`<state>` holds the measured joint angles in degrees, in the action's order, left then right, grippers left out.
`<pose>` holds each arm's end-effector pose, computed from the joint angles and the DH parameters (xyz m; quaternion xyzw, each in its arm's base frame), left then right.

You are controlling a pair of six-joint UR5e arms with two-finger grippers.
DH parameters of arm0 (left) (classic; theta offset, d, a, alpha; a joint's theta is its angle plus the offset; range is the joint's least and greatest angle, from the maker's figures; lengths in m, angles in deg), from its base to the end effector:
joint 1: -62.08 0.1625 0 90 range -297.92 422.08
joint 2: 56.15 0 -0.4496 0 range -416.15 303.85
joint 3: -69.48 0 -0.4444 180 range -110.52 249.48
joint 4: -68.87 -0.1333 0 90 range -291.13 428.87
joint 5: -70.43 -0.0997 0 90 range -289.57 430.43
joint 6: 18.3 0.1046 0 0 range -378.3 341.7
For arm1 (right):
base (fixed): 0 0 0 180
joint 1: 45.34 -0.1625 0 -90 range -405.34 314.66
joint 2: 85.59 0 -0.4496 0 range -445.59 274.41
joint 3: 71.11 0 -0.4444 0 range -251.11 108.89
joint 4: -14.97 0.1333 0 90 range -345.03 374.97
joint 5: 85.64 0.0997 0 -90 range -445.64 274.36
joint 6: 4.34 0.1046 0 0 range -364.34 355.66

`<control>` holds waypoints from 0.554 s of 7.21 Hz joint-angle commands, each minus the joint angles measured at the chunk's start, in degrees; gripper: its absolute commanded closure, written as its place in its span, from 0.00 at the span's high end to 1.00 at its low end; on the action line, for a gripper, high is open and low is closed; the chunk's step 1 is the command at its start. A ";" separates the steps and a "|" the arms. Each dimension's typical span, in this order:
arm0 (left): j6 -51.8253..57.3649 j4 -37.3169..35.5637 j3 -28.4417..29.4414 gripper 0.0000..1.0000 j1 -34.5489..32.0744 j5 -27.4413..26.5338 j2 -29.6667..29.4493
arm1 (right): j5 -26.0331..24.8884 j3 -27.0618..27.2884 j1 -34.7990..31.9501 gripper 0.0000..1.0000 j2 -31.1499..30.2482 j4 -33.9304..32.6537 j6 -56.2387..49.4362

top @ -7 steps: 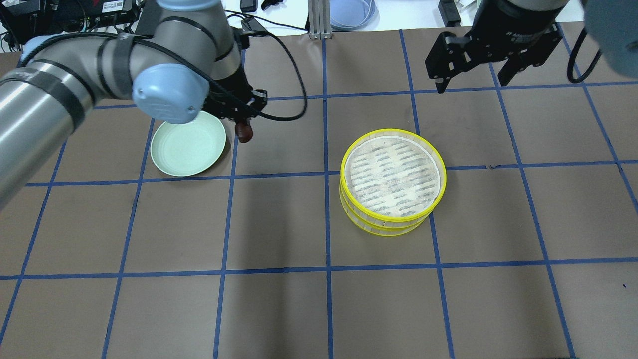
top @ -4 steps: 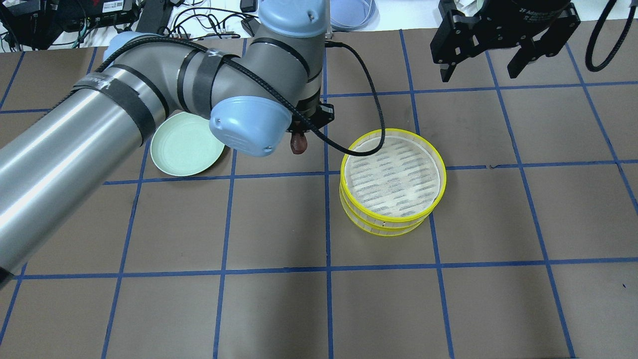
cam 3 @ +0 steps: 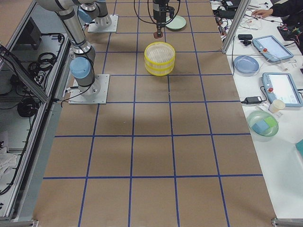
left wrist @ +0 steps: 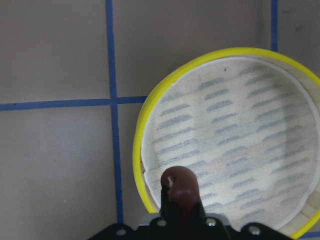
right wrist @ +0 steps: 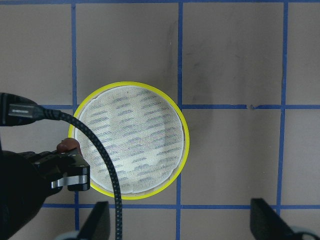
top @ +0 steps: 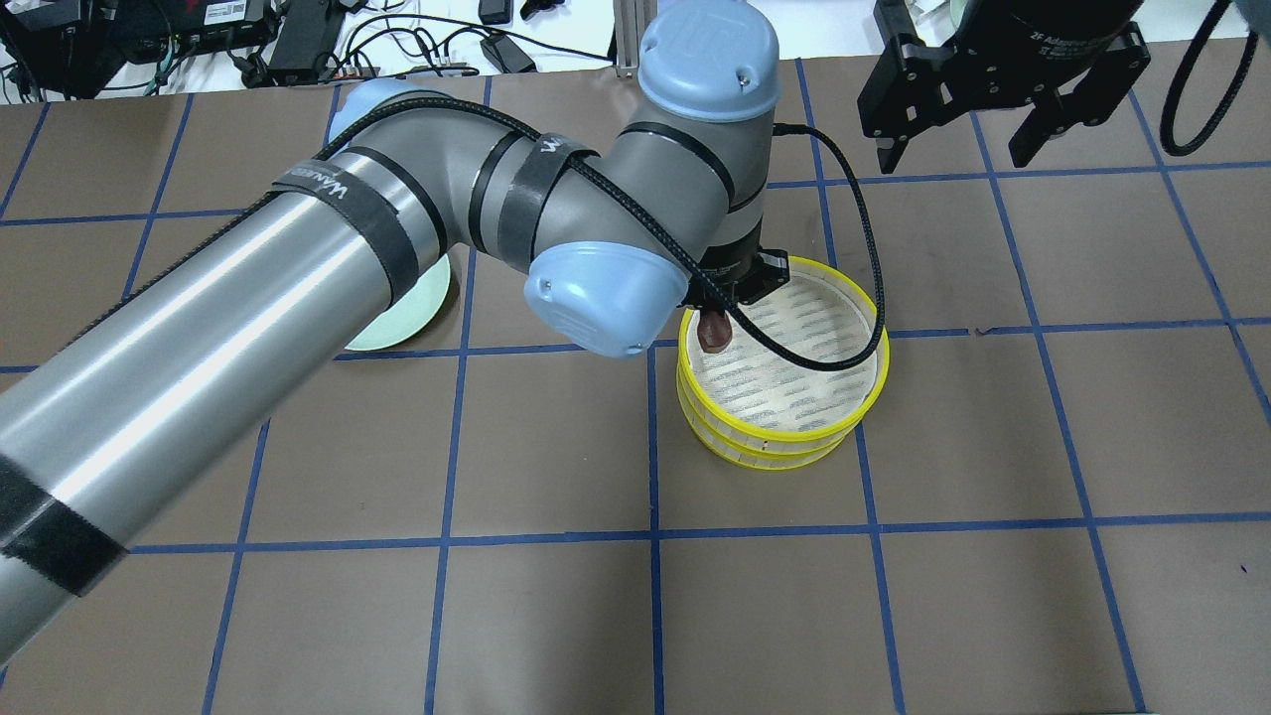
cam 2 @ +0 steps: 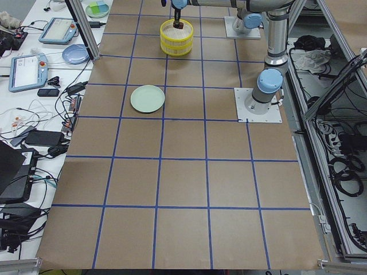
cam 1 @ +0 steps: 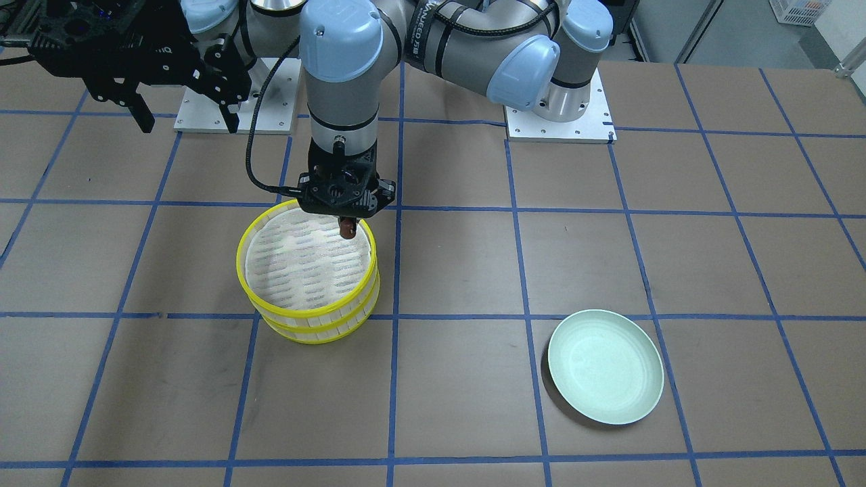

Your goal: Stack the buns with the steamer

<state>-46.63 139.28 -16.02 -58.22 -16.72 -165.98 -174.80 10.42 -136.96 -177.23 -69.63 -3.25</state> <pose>-0.4668 -0.5244 0.3712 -0.0181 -0.9988 0.0202 0.0399 0.1498 -0.5286 0.5939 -0.0049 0.9991 -0.0409 0.0083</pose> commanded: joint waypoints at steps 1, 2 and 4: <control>-0.23 -0.71 -0.11 0.48 -0.28 2.25 -2.30 | 0.04 0.03 0.04 1.00 0.06 -0.04 -0.03; -0.41 -0.71 -0.11 0.80 -0.28 2.08 -2.93 | 0.04 0.03 0.04 1.00 0.15 -0.04 -0.21; -0.06 -0.80 -0.19 1.00 -0.28 1.64 -2.84 | -0.05 0.12 0.04 1.00 0.24 0.05 -0.38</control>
<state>-46.78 138.52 -16.11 -58.50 -14.84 -168.73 -174.82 10.51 -136.93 -177.04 -69.65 -3.56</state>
